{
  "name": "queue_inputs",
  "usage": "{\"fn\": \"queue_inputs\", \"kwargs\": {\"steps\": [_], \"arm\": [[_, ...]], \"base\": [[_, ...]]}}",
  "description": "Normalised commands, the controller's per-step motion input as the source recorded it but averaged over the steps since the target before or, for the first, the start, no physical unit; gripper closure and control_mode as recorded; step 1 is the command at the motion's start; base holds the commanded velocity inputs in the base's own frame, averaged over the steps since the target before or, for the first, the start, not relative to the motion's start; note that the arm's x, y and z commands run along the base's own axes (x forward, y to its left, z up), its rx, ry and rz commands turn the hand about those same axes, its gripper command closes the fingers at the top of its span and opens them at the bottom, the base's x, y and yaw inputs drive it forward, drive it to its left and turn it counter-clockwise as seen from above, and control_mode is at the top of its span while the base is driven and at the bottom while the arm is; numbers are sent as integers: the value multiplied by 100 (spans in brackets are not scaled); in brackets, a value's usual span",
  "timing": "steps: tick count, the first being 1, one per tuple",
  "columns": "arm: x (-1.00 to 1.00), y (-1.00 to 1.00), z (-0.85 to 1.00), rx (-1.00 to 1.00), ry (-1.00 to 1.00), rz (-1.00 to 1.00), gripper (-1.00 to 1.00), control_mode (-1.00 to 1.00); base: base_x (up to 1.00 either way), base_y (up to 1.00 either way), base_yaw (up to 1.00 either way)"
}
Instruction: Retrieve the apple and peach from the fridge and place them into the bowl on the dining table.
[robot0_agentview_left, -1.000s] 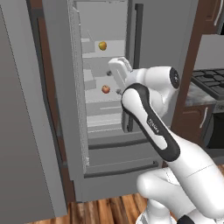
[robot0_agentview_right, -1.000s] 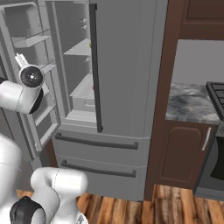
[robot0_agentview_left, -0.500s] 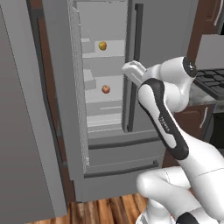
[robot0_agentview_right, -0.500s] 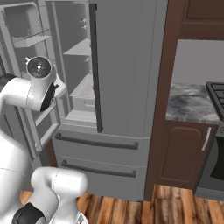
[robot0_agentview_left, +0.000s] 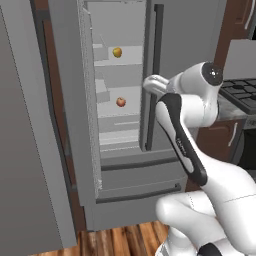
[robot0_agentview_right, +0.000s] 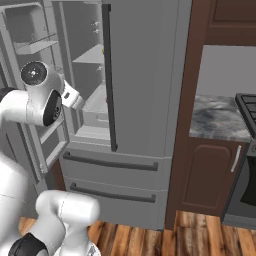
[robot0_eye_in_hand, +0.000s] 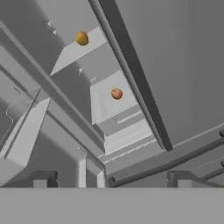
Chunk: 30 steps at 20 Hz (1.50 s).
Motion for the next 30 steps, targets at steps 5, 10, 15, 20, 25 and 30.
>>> {"fn": "queue_inputs", "kwargs": {"steps": [5, 10, 15, 20, 25, 30], "arm": [[17, -62, -3, -22, -14, -3, -100, -100], [37, -41, 0, -13, -5, 0, -100, -100], [30, 0, 11, -6, 12, 0, -100, -100], [48, 0, 5, -4, 9, 0, -100, -100], [66, -1, -7, 0, -2, 2, -100, -100], [59, 0, -35, 0, -21, 7, -100, -100]], "base": [[0, 0, 0], [0, 0, 0], [0, 0, 0], [0, 0, 0], [0, 0, 0], [0, 0, 0]]}}
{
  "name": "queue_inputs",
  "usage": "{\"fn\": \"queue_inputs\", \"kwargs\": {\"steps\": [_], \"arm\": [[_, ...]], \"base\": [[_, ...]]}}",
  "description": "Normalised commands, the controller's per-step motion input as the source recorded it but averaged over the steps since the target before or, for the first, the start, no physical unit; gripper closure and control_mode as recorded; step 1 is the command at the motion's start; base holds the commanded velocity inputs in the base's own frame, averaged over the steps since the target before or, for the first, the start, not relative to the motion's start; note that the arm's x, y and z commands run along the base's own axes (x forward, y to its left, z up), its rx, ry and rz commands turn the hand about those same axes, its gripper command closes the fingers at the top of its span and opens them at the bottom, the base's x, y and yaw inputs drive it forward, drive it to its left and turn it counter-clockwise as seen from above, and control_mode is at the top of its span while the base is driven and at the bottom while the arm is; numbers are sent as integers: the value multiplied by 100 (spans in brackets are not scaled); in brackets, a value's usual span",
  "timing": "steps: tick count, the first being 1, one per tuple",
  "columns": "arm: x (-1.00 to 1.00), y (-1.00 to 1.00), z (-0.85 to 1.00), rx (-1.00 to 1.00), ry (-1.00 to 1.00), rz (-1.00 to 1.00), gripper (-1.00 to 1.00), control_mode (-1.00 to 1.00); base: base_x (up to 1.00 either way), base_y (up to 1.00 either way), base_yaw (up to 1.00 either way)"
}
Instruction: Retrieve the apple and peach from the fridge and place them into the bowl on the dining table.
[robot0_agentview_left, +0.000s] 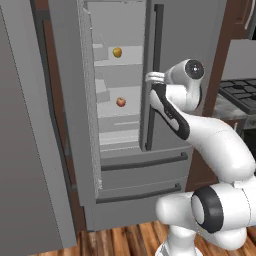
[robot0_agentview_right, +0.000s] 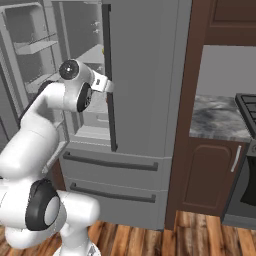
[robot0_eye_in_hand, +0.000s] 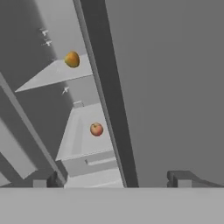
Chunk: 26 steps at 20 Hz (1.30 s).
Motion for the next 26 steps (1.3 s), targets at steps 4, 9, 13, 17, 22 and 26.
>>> {"fn": "queue_inputs", "kwargs": {"steps": [4, 9, 13, 17, 22, 26], "arm": [[61, 0, -29, 0, -20, 5, -100, -100], [62, -9, -9, 0, -3, 0, -100, -100], [57, -21, -2, 0, 0, 0, -100, -100], [59, -19, 0, 0, 0, 0, -100, -100], [68, -4, 0, 0, 0, 0, -100, -100], [77, 0, 0, 0, 3, 0, -100, -100]], "base": [[0, 0, 0], [0, 0, 0], [0, 0, 0], [0, 0, 0], [0, 0, 0], [0, 0, 0]]}}
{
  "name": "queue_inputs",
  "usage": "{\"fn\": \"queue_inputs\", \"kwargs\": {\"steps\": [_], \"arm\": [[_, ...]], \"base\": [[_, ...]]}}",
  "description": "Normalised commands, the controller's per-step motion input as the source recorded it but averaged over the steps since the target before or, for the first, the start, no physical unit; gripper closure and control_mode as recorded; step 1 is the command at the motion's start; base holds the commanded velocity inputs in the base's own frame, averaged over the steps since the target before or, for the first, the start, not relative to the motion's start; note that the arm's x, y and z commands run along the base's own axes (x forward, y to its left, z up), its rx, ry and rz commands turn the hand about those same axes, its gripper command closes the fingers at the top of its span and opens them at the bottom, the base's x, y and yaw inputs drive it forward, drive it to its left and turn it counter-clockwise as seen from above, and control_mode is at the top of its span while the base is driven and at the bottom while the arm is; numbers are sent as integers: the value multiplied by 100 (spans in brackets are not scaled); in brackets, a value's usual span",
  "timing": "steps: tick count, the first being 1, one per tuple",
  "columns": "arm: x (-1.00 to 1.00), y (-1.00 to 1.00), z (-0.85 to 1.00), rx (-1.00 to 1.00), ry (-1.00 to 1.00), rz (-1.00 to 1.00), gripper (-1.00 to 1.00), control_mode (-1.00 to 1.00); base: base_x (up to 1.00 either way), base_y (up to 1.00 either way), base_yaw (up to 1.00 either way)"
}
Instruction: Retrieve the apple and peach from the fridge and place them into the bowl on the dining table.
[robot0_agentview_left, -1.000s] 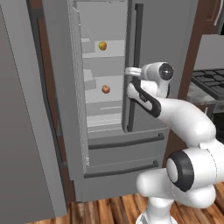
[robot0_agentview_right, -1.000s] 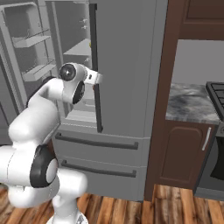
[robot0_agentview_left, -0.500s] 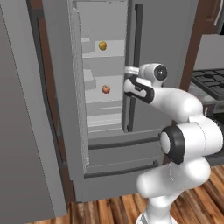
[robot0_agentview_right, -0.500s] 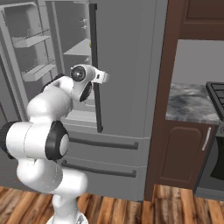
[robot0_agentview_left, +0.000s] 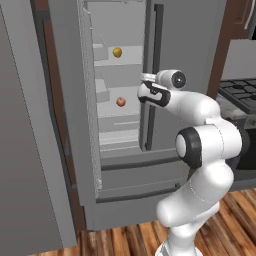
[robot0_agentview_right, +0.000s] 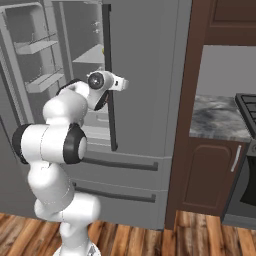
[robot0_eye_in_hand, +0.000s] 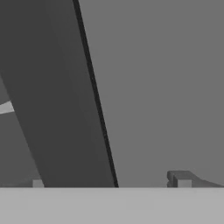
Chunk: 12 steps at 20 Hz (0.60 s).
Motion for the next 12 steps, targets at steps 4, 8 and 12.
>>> {"fn": "queue_inputs", "kwargs": {"steps": [4, 8, 12], "arm": [[84, 0, 0, 0, 3, 0, -100, -100], [79, 0, 0, 0, 10, 0, 100, -100], [-6, -5, 14, 0, 25, 0, 100, -100]], "base": [[0, 0, 0], [0, 0, 0], [0, 0, 0]]}}
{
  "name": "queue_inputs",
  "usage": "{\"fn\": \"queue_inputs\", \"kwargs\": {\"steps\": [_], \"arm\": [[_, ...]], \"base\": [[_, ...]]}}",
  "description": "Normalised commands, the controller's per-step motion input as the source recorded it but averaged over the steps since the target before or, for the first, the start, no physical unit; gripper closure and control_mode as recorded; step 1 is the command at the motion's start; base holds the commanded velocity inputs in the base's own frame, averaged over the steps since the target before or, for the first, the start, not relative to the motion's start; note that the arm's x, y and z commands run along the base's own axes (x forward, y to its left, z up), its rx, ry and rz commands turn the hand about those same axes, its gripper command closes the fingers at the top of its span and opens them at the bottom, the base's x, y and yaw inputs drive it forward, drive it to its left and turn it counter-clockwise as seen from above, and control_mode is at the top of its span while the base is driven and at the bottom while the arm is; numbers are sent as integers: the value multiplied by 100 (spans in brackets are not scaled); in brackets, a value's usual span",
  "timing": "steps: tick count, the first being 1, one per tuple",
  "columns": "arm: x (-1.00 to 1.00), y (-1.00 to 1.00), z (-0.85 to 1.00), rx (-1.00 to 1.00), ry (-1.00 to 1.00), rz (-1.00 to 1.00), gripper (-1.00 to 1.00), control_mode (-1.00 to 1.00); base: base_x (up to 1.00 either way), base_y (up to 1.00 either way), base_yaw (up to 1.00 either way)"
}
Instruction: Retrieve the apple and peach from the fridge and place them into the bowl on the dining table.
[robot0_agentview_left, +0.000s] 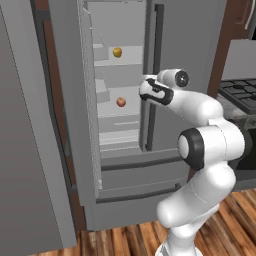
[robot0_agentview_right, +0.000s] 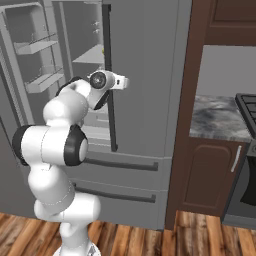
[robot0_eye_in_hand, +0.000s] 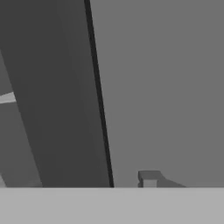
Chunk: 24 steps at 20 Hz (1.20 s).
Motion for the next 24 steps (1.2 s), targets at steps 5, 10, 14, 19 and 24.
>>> {"fn": "queue_inputs", "kwargs": {"steps": [5, 10, 14, 19, 24], "arm": [[-83, -49, 41, 0, 20, 0, 100, -100], [-100, -77, 35, 1, 7, 0, 100, -100], [-100, -98, 34, 5, 1, 0, 100, -100], [-81, -99, 27, 6, 0, 0, 100, -100], [-40, -59, 55, 3, 8, 0, -100, -100]], "base": [[0, 0, 0], [0, 0, 0], [0, 0, 0], [0, 0, 0], [0, 0, 0]]}}
